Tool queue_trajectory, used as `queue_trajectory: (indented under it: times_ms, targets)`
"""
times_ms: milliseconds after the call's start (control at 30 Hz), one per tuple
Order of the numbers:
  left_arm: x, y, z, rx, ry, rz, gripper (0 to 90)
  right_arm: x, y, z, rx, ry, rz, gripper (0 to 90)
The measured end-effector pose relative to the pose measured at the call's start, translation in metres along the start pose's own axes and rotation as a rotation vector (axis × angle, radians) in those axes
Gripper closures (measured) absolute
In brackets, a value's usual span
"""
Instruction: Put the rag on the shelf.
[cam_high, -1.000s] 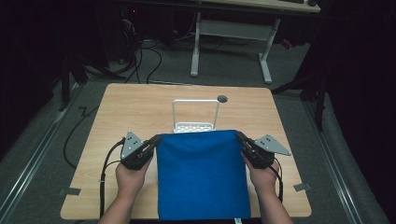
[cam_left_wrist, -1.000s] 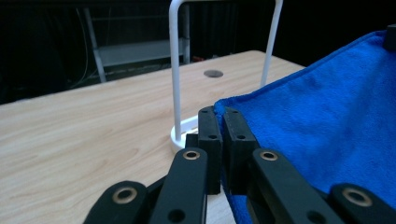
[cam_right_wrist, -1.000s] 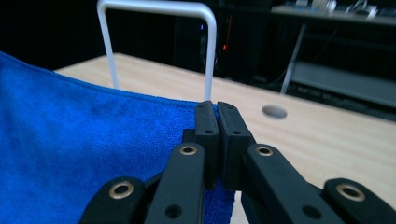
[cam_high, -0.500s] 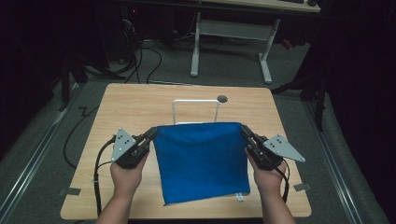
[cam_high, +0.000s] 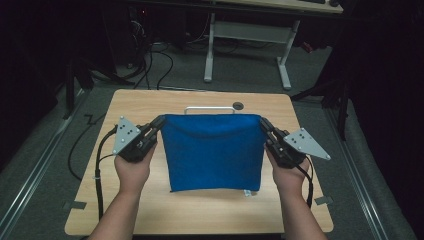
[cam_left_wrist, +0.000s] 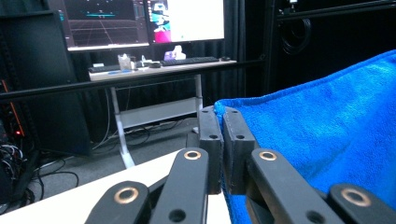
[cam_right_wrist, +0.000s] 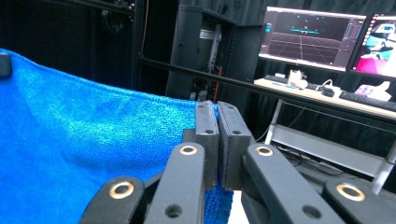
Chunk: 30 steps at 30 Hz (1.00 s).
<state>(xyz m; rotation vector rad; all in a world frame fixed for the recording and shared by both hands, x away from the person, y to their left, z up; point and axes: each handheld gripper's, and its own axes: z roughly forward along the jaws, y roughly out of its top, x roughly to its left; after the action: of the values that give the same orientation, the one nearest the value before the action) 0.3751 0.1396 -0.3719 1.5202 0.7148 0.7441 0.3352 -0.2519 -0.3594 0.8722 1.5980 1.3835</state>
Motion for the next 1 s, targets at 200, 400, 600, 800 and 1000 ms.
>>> queue_trajectory:
  times_ms: [200,400,600,800,1000]
  targets:
    - [0.011,0.016,0.01,-0.012,0.011,0.009,88.0,-0.006,0.009,0.013,0.006,-0.015,-0.011,88.3]
    - [0.021,0.033,0.024,-0.013,0.036,0.051,88.0,-0.012,0.022,0.024,-0.008,-0.031,-0.013,88.3]
    - [0.033,0.042,0.04,-0.007,0.051,0.048,88.1,-0.018,0.03,0.038,-0.016,-0.039,0.007,88.4]
    - [0.041,0.053,0.052,-0.013,0.075,0.061,88.1,-0.024,0.037,0.052,-0.021,-0.045,0.033,88.4]
    - [0.047,0.058,0.065,-0.005,0.092,0.094,88.1,-0.033,0.043,0.071,-0.005,-0.064,0.034,88.4]
